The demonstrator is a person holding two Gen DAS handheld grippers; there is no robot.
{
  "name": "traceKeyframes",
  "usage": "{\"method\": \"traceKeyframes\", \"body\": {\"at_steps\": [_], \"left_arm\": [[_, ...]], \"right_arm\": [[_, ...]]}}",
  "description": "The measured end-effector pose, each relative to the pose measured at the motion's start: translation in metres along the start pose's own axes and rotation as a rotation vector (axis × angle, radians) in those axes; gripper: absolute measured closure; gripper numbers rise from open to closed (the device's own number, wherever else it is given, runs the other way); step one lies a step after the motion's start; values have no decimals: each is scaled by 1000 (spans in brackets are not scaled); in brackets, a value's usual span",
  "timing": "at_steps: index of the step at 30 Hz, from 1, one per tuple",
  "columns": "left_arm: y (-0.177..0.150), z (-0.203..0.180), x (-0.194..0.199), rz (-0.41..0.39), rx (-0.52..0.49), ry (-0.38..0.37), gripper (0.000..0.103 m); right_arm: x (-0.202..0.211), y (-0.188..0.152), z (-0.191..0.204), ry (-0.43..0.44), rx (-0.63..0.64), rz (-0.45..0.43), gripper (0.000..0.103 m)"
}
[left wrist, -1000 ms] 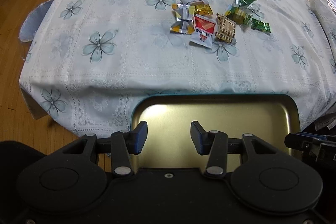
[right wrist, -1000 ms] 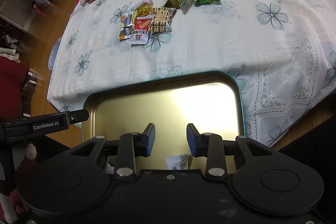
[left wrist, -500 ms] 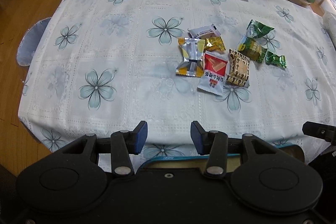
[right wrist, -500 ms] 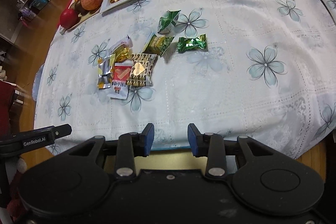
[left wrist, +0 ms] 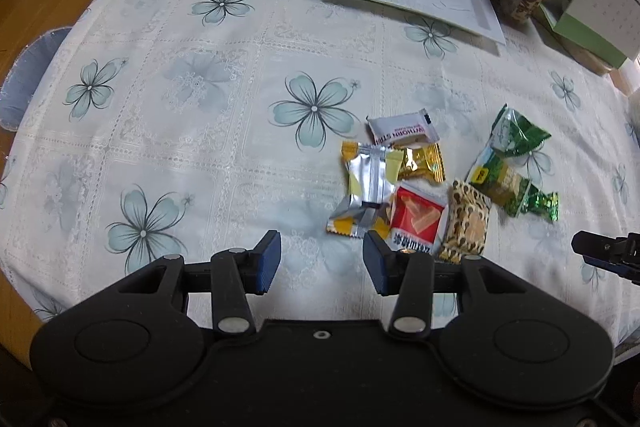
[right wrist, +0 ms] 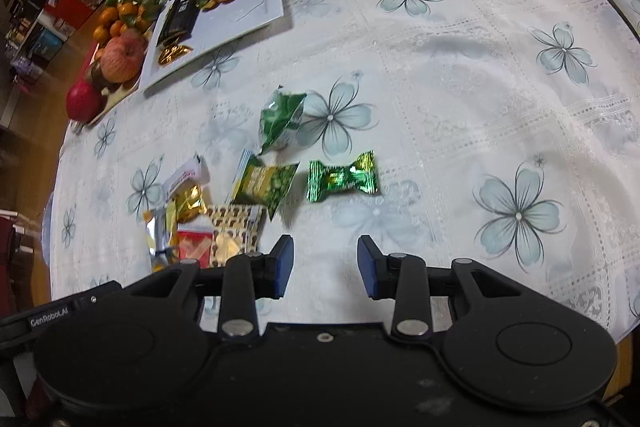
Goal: Organize snacks
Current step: 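Move both tools back toward the snack pile, then grasp silver-yellow packet with left tool while right tool grasps green candy packet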
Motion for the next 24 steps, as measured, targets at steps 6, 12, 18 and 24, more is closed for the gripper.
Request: {"method": "traceKeyframes", "body": {"at_steps": [6,12,18,24], "left_arm": [[15,8,-13,-31,6,-4,49],[21,13,-32,-5,38,-38,50],[24,3,-50,20,14,-54,50],[26,-11,-57,27,-30,-77,50]], "right_arm": [[-22,31,-5,-33,-69,-17,65],[-42,45,-13,-51,-132,-45,65],[-48,47,-10,-53,-140,-43,65],[-38,54,11,3,-85,-127,62]]}}
Point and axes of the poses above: each gripper's, at about its wrist camera, not at the fingertips, and x roughly against the way its jaws point, z to its left, y to its top, the point moved 2 cm from there along -x, roughly the way its jaws point, and after that the axes turned 12 degrees about -y, right-handed, at the moved point
